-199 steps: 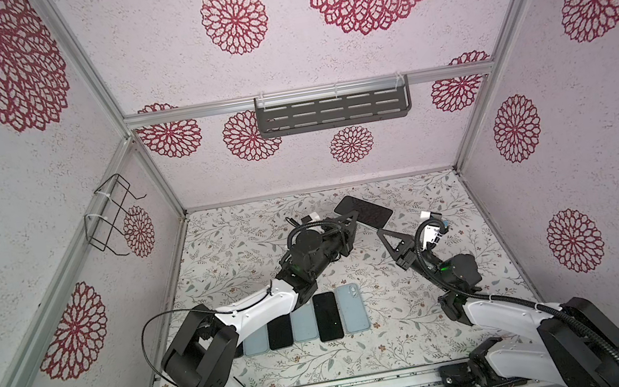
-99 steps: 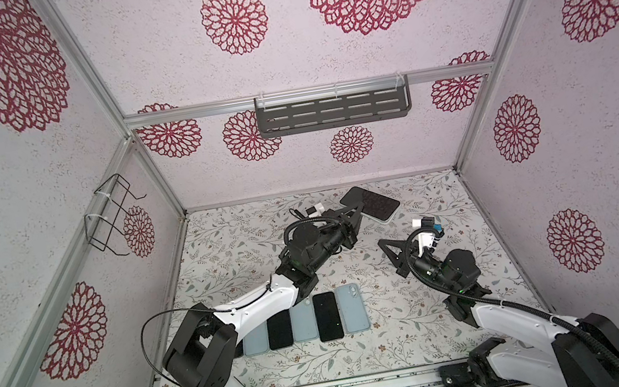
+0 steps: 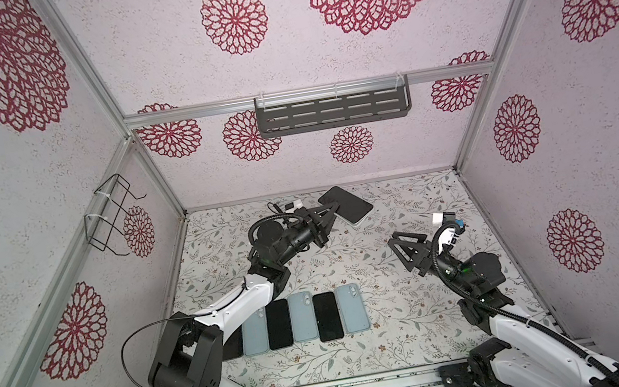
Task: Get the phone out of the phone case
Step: 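Open right gripper and draw it back while left gripper holds the phone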
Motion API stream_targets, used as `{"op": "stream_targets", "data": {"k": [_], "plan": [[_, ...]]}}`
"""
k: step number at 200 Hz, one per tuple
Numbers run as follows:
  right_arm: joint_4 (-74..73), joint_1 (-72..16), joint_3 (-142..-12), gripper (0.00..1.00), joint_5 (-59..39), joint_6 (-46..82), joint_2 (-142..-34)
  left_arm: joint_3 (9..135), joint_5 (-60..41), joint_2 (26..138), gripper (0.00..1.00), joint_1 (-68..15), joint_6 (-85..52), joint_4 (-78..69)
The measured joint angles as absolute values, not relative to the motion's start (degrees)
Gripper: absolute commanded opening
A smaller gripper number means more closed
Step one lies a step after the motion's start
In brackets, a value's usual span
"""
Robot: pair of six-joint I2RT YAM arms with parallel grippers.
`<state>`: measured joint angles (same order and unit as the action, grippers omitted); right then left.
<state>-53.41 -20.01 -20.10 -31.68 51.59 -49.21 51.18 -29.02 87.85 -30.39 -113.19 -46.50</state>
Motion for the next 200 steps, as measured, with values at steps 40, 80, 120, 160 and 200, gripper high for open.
{"op": "stream_targets", "data": {"k": [40, 80, 120, 160, 200], "plan": [[-60.6, -20.0, -23.5, 0.79, -34.2, 62.5, -55.3, 46.3, -32.2, 87.3, 0.0, -30.5, -116.7, -47.7], [-66.4, -20.0, -26.0, 0.77, -35.2, 70.2, -59.8, 46.1, -32.0, 85.2, 0.0, -31.3, -118.5, -53.8], [-73.9, -20.0, -26.7, 0.74, -36.2, 77.2, -63.5, 43.4, -31.1, 87.2, 0.0, -33.4, -119.2, -64.4], [-79.9, -20.0, -27.6, 0.66, -37.7, 84.1, -66.9, 43.3, -30.2, 92.4, 0.0, -35.1, -119.5, -71.4], [-78.0, -20.1, -27.6, 0.62, -39.2, 85.2, -65.3, 42.9, -29.1, 92.9, 0.0, -35.4, -119.6, -75.1]]}}
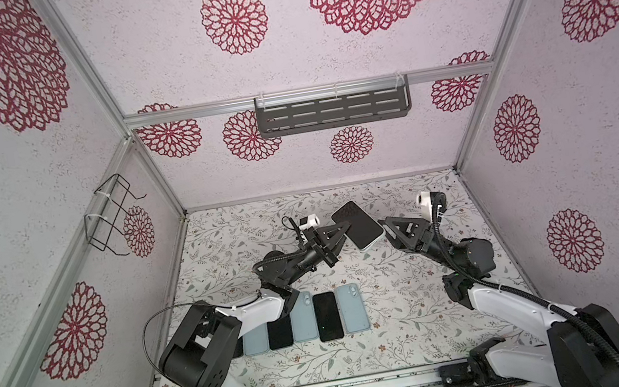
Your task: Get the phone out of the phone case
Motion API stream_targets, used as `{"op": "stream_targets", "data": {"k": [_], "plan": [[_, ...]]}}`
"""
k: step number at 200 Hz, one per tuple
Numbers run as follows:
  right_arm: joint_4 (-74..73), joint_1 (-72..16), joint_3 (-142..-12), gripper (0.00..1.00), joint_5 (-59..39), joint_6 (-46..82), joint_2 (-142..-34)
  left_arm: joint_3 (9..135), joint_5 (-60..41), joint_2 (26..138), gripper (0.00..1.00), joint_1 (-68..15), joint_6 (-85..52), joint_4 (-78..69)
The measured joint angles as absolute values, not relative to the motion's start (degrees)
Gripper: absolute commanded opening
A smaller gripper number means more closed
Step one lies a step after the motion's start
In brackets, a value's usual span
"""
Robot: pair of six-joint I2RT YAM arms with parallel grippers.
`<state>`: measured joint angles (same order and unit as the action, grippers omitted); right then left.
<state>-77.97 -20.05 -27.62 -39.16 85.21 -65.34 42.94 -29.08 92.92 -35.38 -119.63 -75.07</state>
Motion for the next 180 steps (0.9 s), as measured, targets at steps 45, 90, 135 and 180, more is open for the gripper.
{"op": "stream_targets", "data": {"k": [45, 90, 135, 180], "plan": [[-76.3, -20.1, -27.6, 0.51, -40.0, 85.4, -64.0, 42.4, -28.6, 92.9, 0.0, -35.6, -119.7, -76.4], [-76.8, -20.1, -27.6, 0.48, -40.9, 87.1, -64.9, 42.4, -27.9, 92.9, 0.0, -35.7, -119.6, -76.5], [-76.8, -20.3, -27.6, 0.43, -41.5, 87.7, -64.9, 42.2, -27.8, 92.9, 0.0, -35.8, -119.7, -76.5], [-76.4, -20.5, -27.6, 0.38, -42.4, 88.2, -64.9, 42.0, -27.7, 92.9, 0.0, -35.8, -119.7, -76.6]]}}
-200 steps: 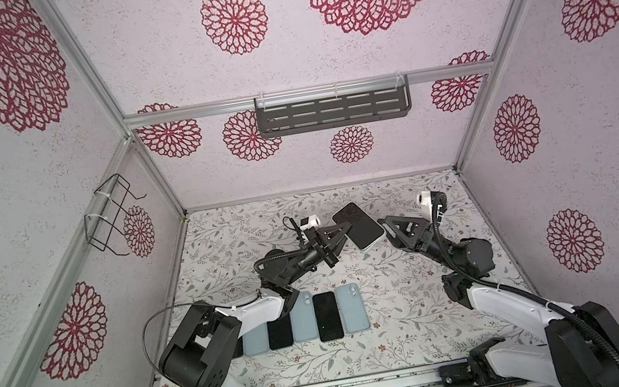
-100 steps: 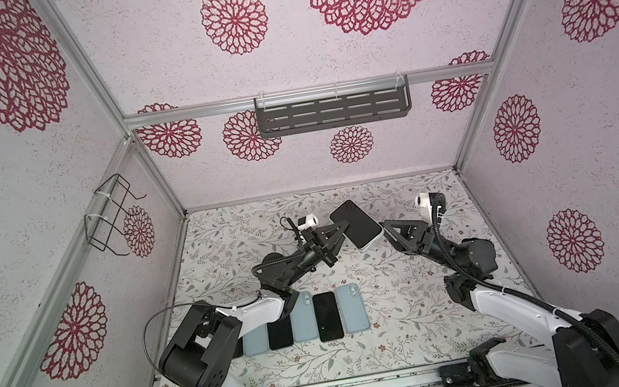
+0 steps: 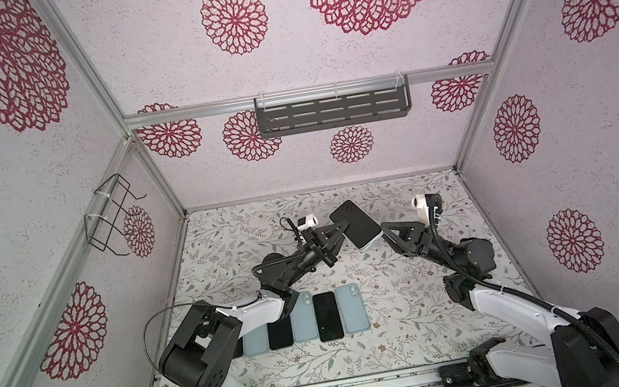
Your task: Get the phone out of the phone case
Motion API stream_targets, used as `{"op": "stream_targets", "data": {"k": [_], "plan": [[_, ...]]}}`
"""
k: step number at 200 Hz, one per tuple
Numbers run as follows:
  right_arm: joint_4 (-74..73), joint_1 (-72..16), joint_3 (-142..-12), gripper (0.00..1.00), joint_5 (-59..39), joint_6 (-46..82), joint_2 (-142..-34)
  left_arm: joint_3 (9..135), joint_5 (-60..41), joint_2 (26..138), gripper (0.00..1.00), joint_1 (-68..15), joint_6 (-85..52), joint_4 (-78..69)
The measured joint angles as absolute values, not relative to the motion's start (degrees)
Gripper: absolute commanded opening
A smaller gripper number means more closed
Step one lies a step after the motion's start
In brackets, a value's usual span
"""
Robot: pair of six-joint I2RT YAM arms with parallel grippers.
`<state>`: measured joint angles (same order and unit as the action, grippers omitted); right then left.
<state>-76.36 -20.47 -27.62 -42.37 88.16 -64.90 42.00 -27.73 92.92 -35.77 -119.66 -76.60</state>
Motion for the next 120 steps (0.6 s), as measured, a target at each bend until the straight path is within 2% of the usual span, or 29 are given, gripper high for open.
{"op": "stream_targets", "data": {"k": [50, 120], "plan": [[-76.1, -20.7, -27.6, 0.31, -43.0, 88.3, -64.9, 41.3, -27.7, 92.9, 0.0, -35.8, -119.7, -76.9], [-75.6, -20.9, -27.5, 0.27, -43.4, 88.7, -64.9, 40.7, -27.1, 92.9, 0.0, -35.9, -119.6, -77.3]]}}
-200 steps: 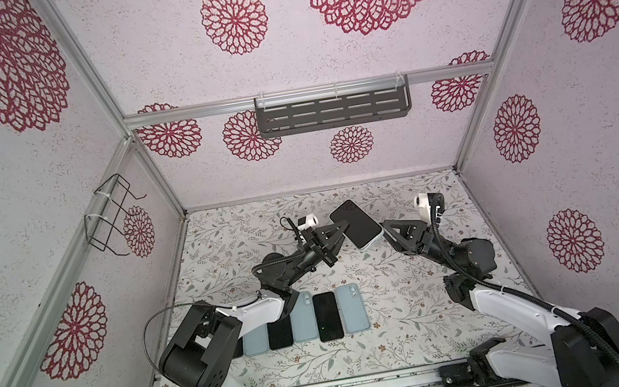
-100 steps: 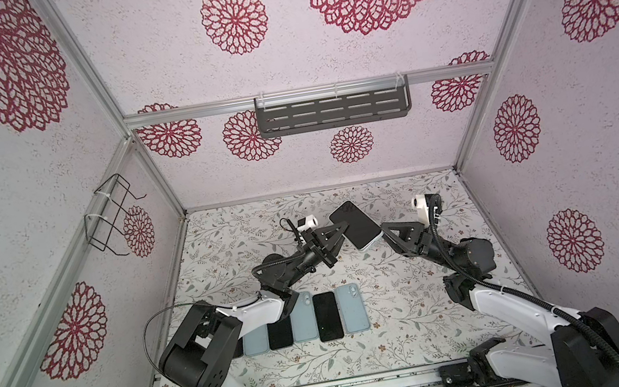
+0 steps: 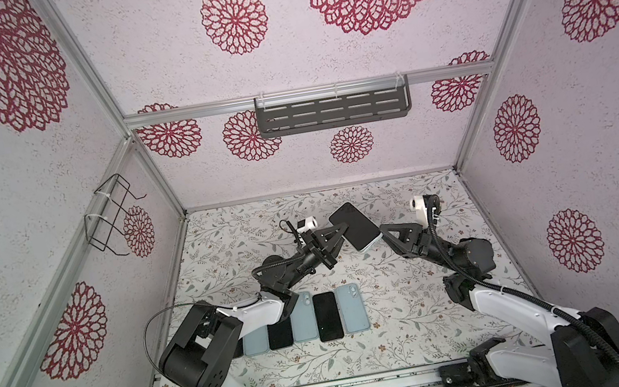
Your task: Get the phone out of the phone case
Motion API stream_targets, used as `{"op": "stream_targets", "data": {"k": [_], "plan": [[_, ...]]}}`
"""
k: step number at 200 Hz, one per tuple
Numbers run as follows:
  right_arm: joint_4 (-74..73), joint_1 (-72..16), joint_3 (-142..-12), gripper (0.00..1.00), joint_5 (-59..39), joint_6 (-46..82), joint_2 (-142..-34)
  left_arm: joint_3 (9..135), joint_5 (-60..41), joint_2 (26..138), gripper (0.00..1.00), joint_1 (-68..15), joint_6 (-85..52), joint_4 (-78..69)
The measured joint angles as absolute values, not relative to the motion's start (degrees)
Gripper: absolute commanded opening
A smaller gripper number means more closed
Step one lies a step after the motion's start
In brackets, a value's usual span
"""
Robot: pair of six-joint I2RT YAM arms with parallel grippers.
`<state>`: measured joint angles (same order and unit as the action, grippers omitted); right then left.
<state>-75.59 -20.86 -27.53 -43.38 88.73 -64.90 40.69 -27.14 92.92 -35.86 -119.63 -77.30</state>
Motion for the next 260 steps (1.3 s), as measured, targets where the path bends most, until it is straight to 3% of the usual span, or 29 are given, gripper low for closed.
{"op": "stream_targets", "data": {"k": [91, 102, 118, 130, 260], "plan": [[-76.9, -20.8, -25.6, 0.01, -42.0, 89.6, -64.0, 40.3, -26.2, 92.8, 0.0, -35.3, -119.9, -77.1], [-77.5, -20.8, -25.3, 0.06, -41.8, 89.7, -64.2, 40.3, -26.3, 92.8, 0.0, -35.3, -120.0, -76.8], [-79.4, -20.8, -25.1, 0.34, -42.1, 90.1, -65.0, 40.4, -26.4, 92.7, 0.0, -35.3, -120.0, -76.4], [-81.5, -21.2, -24.9, 0.42, -42.8, 91.6, -66.2, 40.4, -26.5, 92.7, 0.0, -35.4, -120.0, -75.9], [-83.6, -21.5, -24.3, 0.38, -43.9, 93.7, -67.4, 40.4, -26.6, 91.9, 0.0, -35.5, -120.0, -73.1]]}}
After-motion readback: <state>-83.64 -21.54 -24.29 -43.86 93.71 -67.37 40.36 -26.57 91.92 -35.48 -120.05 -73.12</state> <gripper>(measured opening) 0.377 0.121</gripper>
